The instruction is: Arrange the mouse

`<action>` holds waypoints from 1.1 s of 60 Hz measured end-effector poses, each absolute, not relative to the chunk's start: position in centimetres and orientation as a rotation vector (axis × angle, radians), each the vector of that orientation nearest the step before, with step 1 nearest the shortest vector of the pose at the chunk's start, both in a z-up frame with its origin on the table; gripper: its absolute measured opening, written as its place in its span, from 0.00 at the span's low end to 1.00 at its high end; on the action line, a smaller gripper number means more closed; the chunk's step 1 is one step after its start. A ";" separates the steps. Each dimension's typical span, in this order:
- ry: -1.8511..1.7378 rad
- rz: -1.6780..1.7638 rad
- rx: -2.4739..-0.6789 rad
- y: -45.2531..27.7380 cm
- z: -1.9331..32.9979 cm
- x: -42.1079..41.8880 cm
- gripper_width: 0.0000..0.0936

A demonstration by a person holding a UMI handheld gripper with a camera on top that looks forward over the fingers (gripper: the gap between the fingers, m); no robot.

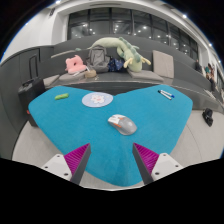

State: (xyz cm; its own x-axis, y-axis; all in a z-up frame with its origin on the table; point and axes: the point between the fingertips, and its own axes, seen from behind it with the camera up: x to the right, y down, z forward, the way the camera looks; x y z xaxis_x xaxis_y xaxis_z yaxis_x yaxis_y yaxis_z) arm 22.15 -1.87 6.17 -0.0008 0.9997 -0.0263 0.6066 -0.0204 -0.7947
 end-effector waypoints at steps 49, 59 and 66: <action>-1.671 0.749 -1.660 4.2 -1.9 5.9 0.92; -1.672 0.740 -1.654 4.9 -2.1 3.1 0.92; -1.668 0.739 -1.670 5.2 -2.1 1.9 0.92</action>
